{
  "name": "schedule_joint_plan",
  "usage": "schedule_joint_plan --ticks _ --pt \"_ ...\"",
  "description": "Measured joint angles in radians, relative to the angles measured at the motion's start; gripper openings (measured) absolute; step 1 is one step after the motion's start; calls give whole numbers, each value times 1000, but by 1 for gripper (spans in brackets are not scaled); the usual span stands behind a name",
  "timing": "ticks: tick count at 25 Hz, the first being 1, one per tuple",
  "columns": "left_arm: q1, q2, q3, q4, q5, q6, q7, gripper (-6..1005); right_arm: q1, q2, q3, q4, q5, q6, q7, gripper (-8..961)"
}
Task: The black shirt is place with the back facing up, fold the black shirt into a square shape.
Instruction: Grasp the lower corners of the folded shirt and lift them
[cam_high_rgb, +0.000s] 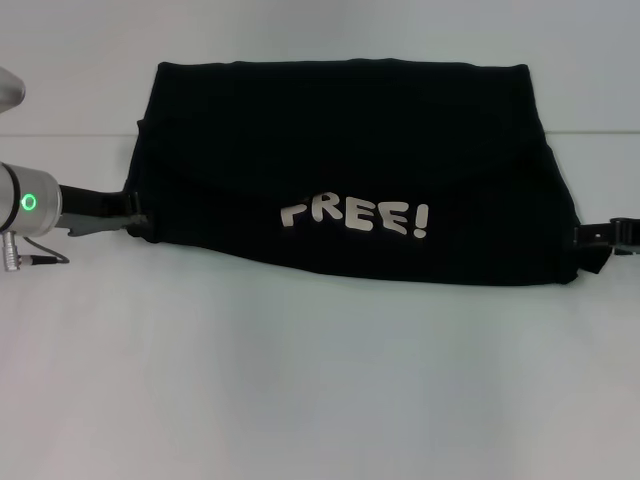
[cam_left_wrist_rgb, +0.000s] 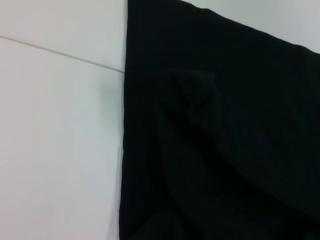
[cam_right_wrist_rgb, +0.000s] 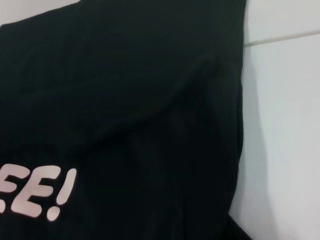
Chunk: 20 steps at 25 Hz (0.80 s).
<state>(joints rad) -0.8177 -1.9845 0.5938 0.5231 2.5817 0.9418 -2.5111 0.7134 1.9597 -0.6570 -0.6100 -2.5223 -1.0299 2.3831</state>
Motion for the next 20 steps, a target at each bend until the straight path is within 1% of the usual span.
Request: schedule_joint_plan --ticks 5,12,20 --pt "-7 0 0 0 -1 0 0 34 15 22 -9 22 1 53 -10 920" --pt "-7 -1 0 0 -2 -4 0 35 43 40 -26 44 22 68 -16 919" --pt "-6 -4 0 0 -2 -10 0 35 69 48 -26 65 65 69 -53 918"
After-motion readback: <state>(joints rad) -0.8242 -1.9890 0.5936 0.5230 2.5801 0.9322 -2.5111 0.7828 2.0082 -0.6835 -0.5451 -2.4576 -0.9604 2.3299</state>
